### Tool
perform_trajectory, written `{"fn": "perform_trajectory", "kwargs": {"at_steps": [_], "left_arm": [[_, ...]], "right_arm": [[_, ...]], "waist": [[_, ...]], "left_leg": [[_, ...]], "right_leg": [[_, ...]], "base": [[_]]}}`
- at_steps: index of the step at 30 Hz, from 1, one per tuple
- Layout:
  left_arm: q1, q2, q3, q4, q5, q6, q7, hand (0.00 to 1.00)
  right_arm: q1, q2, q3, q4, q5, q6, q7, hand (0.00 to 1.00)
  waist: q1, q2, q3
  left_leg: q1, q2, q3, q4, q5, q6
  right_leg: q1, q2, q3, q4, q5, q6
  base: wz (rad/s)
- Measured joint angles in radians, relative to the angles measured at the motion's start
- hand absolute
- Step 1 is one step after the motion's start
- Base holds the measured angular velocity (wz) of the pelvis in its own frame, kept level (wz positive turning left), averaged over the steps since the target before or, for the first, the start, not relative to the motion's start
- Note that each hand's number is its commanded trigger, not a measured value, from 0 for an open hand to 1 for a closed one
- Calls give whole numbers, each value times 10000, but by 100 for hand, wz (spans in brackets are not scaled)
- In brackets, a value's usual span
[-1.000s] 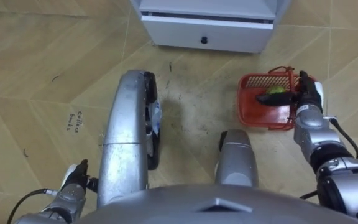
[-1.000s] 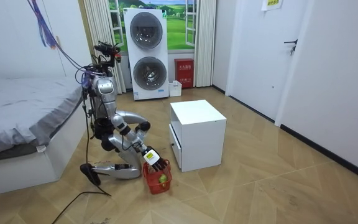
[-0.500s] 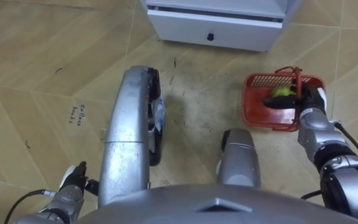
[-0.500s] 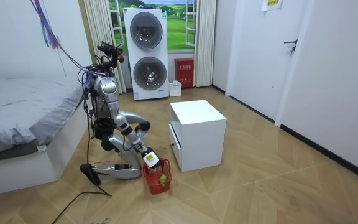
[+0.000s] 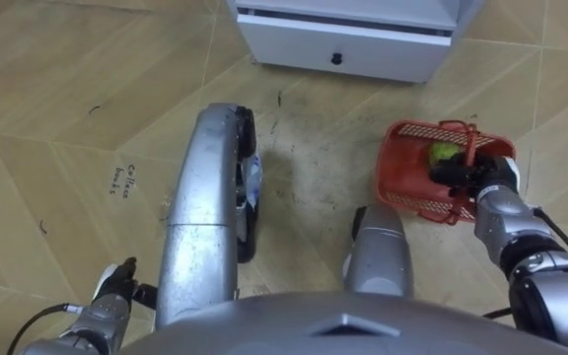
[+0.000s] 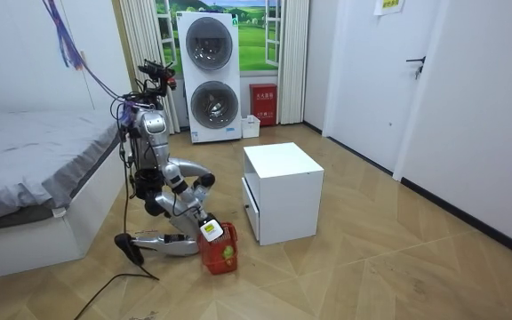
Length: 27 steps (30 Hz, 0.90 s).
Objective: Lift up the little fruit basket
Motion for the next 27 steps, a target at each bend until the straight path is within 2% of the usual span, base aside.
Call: {"fn": "perform_trajectory", "kwargs": {"at_steps": [6, 12, 15, 18, 21, 24, 26, 27], "left_arm": [[0, -3, -6, -7, 13, 15, -21, 0], [-133, -110, -3, -14, 26, 49, 21, 0], [-331, -118, 2, -37, 25, 45, 54, 0], [-476, -123, 1, -75, 106, 46, 57, 0], [-480, -124, -2, -415, 130, 36, 62, 0], [-636, -157, 4, -615, 587, 39, 62, 0], [-823, -196, 4, -613, 596, 28, 66, 0], [-887, -199, 4, -616, 588, -4, 73, 0]], "right_arm": [[33, 8, 181, 2, 145, 21, 36, 100], [19, 5, 154, -2, -372, 50, 130, 100], [10, 19, 184, -9, -639, 66, 201, 100], [16, 78, 469, -58, -1057, 78, 244, 100], [77, 168, 857, -636, -1498, 213, 248, 100], [186, 227, 983, -1700, -2254, 274, 259, 100], [221, 250, 1139, -2114, -2516, 267, 271, 100], [265, 270, 1272, -2363, -2665, 270, 318, 100]], "waist": [[-10, 6, -1], [-34, 21, -8], [-33, 3, 1], [-30, -17, 13], [-118, -16, 12], [-407, -73, 17], [-466, -98, 2], [-563, -106, 1]], "left_leg": [[50, -31, -7, 16, 0, 1], [123, -179, -66, 55, 9, 30], [142, -188, -92, 76, 3, 43], [194, -166, -212, 151, -6, 59], [179, -176, -390, 362, -16, 80], [231, -187, -465, 430, -72, 191], [315, -242, -538, 539, -77, 201], [412, -367, -626, 594, -77, 202]], "right_leg": [[126, -27, -67, -12, 0, 0], [353, -112, -203, -60, 1, -1], [353, -103, -216, -66, 1, -1], [508, 27, -259, -105, 1, -2], [570, 242, -220, -125, 2, -1], [623, 242, -215, -235, 2, -1], [759, 277, -177, -306, 2, 0], [918, 282, -175, -391, 3, 1]], "base": [[1], [5], [0], [-5], [-14], [-6], [-11], [-17]]}}
